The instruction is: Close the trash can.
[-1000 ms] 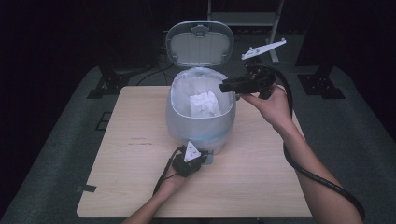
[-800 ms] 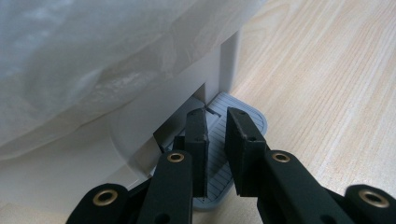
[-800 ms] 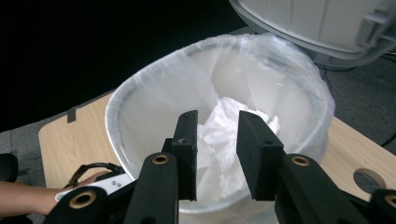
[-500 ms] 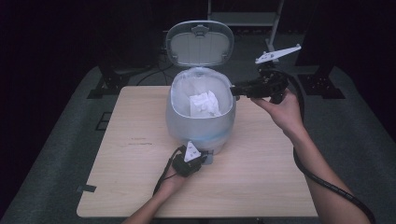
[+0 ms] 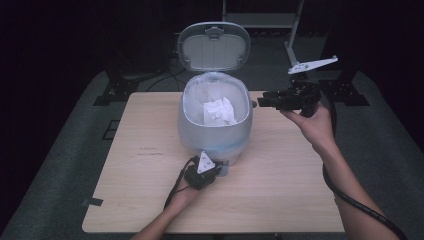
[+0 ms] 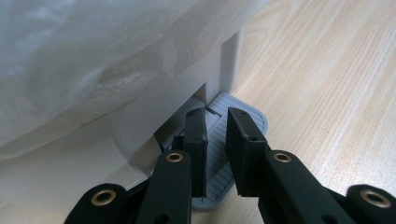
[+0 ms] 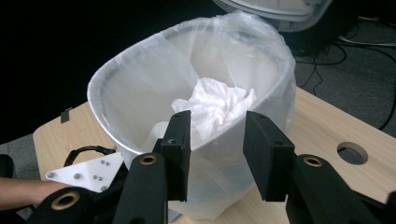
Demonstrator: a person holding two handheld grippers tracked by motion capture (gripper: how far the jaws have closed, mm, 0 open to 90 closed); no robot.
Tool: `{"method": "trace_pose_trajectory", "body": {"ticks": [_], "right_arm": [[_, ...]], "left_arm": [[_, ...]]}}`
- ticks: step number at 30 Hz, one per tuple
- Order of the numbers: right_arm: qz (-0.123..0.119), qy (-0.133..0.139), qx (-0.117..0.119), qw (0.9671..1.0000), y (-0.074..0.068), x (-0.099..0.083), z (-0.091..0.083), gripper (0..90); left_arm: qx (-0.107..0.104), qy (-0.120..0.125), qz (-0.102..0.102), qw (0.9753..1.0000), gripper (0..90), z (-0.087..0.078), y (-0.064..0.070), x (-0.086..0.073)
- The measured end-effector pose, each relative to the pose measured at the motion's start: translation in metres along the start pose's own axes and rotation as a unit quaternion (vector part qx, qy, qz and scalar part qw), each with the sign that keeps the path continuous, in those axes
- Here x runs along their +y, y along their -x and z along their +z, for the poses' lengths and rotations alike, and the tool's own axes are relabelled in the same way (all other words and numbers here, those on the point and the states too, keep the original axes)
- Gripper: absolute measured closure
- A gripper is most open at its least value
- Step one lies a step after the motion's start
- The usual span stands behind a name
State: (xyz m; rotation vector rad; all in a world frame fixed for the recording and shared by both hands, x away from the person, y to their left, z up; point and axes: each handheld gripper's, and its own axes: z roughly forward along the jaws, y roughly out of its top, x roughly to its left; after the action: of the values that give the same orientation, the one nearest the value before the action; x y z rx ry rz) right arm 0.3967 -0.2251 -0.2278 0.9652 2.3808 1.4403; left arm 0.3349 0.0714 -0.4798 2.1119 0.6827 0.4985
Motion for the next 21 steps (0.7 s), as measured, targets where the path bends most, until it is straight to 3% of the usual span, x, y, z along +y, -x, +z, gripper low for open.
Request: {"method": "trace_pose_trajectory", "body": {"ticks": [14,17,21], "right_arm": [[0.022,-0.006,-0.009,0.9997,0.015,-0.028,-0.009,59.8],[0.027,-0.008,-0.009,0.9995,0.018,-0.038,-0.010,59.8],[0.036,-0.012,-0.010,0.9992,0.022,-0.054,-0.012,59.7]], "left_arm": [[0.006,0.004,-0.002,1.0000,75.0,0.000,0.000,0.000],[-0.003,0.005,-0.017,0.9998,70.9,-0.002,-0.002,-0.001],[-0.014,0.008,0.002,0.9999,66.7,-0.014,0.006,0.004]]}}
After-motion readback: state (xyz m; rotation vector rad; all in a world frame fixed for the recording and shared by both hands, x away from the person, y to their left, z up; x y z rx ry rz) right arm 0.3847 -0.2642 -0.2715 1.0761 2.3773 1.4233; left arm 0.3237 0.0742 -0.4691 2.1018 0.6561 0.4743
